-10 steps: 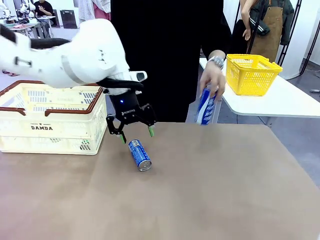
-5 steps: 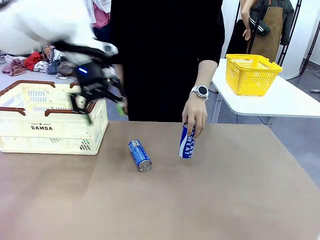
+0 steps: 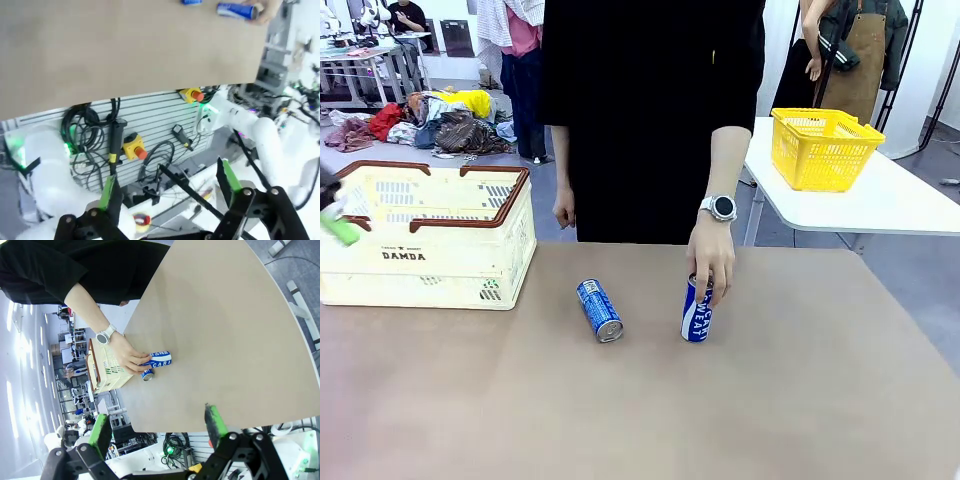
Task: Place the drinks into the Shopping basket.
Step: Pick up one drink and place it into the Shopping basket.
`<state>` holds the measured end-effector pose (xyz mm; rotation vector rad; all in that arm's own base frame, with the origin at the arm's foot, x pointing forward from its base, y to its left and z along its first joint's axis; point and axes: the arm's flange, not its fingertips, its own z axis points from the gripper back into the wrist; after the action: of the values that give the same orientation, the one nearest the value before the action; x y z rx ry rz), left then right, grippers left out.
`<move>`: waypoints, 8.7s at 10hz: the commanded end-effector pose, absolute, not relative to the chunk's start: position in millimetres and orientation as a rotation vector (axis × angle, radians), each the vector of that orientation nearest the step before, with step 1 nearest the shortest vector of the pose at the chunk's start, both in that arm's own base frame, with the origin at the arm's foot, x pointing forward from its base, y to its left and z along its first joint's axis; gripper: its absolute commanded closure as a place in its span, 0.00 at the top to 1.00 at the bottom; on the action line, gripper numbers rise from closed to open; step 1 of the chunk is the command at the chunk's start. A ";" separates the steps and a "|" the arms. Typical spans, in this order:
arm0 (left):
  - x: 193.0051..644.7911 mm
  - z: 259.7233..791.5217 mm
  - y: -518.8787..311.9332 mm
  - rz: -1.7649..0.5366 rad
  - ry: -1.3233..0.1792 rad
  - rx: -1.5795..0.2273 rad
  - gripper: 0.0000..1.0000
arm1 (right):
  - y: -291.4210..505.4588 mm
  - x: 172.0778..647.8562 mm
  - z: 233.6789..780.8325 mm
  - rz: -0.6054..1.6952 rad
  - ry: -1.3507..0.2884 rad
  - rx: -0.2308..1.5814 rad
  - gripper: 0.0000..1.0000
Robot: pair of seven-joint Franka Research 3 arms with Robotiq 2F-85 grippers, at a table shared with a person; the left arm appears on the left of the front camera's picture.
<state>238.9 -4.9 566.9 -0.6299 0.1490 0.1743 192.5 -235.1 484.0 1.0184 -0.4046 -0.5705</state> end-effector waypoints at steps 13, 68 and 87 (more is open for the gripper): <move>443.6 498.2 -295.6 0.311 0.057 -0.223 1.00 | -236.4 192.8 484.5 -0.550 -0.425 1.025 1.00; 334.7 481.4 -306.9 -0.755 0.084 -0.142 0.00 | -236.4 192.8 484.5 -0.550 -0.425 1.025 1.00; 590.2 529.4 -71.7 -0.088 -0.268 -0.107 0.00 | -236.4 192.8 484.5 -0.550 -0.425 1.025 1.00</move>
<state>583.5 -63.3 508.9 -0.1448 -0.2817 -0.1045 192.1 -235.3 484.2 1.0183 -0.4054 -0.5710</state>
